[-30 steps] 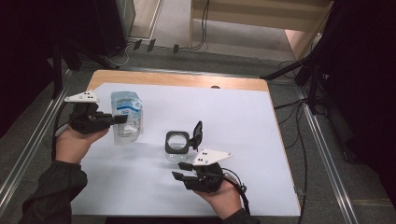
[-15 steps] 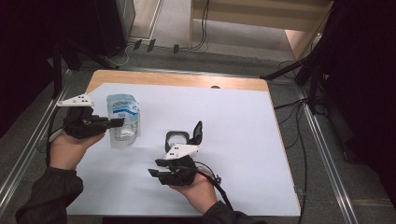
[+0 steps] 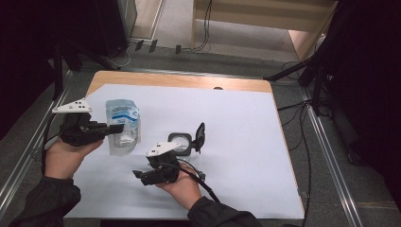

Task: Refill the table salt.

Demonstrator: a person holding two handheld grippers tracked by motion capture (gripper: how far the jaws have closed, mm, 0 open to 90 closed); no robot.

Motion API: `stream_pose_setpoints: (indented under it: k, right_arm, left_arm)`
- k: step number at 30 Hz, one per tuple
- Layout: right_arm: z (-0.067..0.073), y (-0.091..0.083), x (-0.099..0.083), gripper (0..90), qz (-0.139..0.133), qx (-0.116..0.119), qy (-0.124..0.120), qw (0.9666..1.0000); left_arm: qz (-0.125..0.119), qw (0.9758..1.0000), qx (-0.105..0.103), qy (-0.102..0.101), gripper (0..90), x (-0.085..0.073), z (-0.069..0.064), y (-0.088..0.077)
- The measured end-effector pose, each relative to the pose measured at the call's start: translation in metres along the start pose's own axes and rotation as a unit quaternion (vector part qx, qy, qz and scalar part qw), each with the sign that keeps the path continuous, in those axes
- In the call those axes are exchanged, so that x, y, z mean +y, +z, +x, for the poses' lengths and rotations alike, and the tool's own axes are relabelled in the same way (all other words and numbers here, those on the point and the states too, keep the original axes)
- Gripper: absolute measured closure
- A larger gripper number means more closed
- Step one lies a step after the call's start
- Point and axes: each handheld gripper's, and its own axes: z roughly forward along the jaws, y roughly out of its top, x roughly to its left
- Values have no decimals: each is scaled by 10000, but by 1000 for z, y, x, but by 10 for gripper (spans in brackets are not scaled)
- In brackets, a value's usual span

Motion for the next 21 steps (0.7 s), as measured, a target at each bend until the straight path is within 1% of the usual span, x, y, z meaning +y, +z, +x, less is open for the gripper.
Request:
stream_pose_setpoints:
  k: [1,2,3,4,5,6,9,10,12,15,17,20,21]
  right_arm:
    - [0,3,0,345,34,-19,23,10000]
    - [-1,5,0,345,30,-57,5,10000]
    - [-1,7,0,348,0,-35,16,10000]
    - [-1,7,0,348,0,-35,16,10000]
    - [-1,10,2,354,-45,-38,60,10000]
    - [-1,11,3,359,-71,-38,58,10000]
    - [-1,17,4,382,-107,-87,49,9999]
    - [-1,18,5,391,-109,-132,47,9998]
    - [-1,21,6,412,-170,-167,-11,9997]
    - [-1,24,7,415,-163,-124,-2,9998]
    - [-1,24,8,409,-200,-156,-28,9997]
    - [-2,24,9,410,-269,-234,16,9994]
    - [-3,24,9,410,-282,-250,45,9993]
  left_arm:
    - [15,10000,-31,-12,900,0,0,-1]
    - [0,10000,5,32,900,-1,0,-2]
    - [3,10000,-9,-18,900,-1,-2,-2]
    - [3,10000,-9,-18,900,-1,-2,-2]
    - [-1,10000,-13,15,900,-1,-4,-3]
    - [-12,10000,-2,-9,900,-2,-6,-3]
    - [12,10000,-2,45,900,-1,-11,-5]
    - [38,10000,-27,60,900,-1,-13,-6]
    - [8,10000,-67,49,900,0,-18,-9]
    - [-68,9998,-160,56,900,1,-24,-12]
    - [-92,9997,-209,71,900,2,-28,-14]
    - [-43,9996,-260,110,900,3,-35,-16]
    - [-59,9996,-260,111,900,4,-37,-16]
